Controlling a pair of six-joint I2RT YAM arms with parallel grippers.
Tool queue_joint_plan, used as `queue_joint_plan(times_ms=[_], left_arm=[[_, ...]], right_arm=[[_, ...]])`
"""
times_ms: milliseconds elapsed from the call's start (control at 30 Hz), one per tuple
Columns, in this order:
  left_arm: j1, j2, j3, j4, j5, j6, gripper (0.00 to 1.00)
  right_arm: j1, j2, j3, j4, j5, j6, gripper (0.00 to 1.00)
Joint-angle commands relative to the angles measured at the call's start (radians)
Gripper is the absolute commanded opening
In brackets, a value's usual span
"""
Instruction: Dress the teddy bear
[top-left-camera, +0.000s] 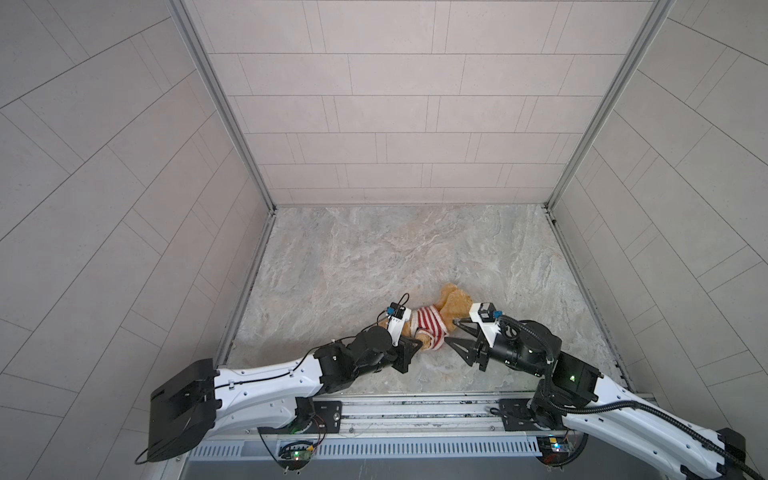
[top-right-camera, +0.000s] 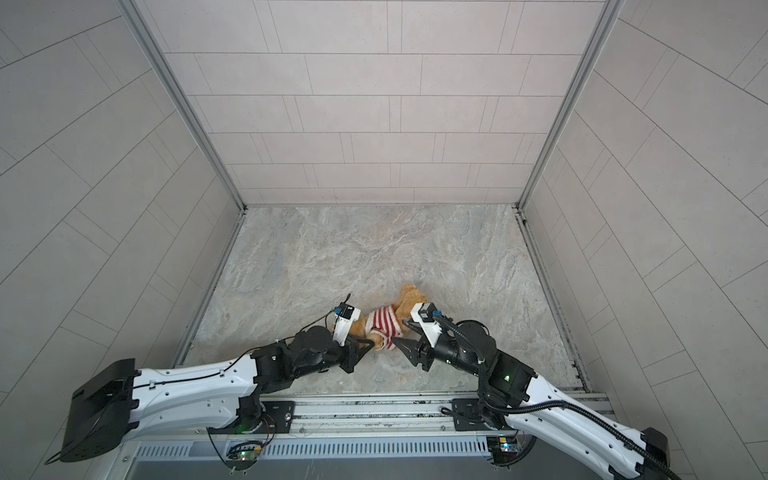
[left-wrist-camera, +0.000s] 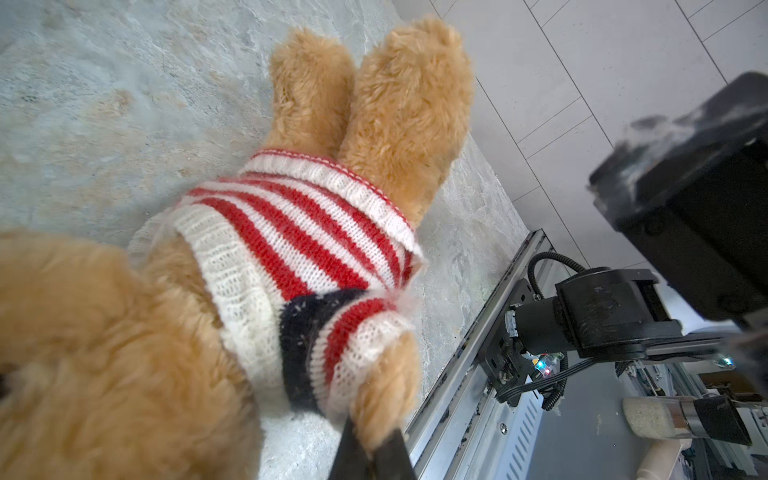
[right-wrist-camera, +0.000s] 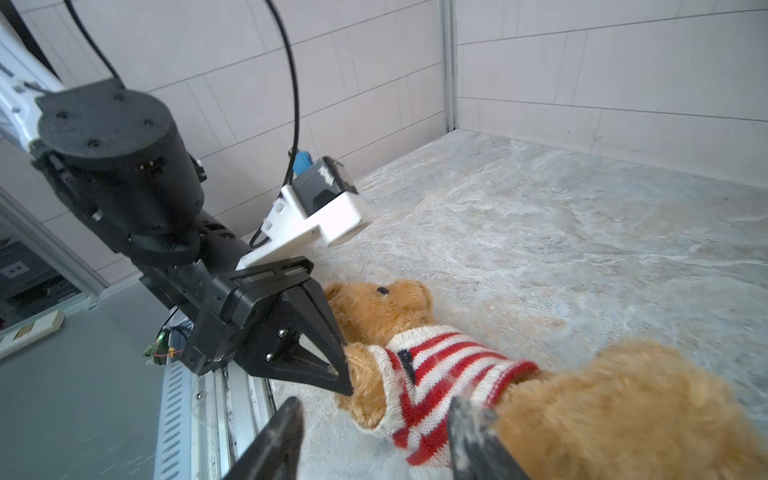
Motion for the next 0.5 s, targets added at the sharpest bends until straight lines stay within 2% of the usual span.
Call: queue_joint_plan(times_ms=[0, 167, 467], left_arm=[[0.004, -0.013, 0.041, -0.006, 0.018, 0.001, 0.00], [0.004, -0.026, 0.043, 0.000, 0.034, -0.014, 0.00], [0.003, -0.037, 0.061, -0.032, 0.056, -0.017, 0.00]], right_arm=[[0.047, 0.079, 0.023, 0.018, -0.024, -0.065, 0.48], [0.106, 0.208, 0.057, 0.030, 0.031, -0.127, 0.46], [0.110, 0.372, 0.086, 0.092, 0.092, -0.193, 0.47]])
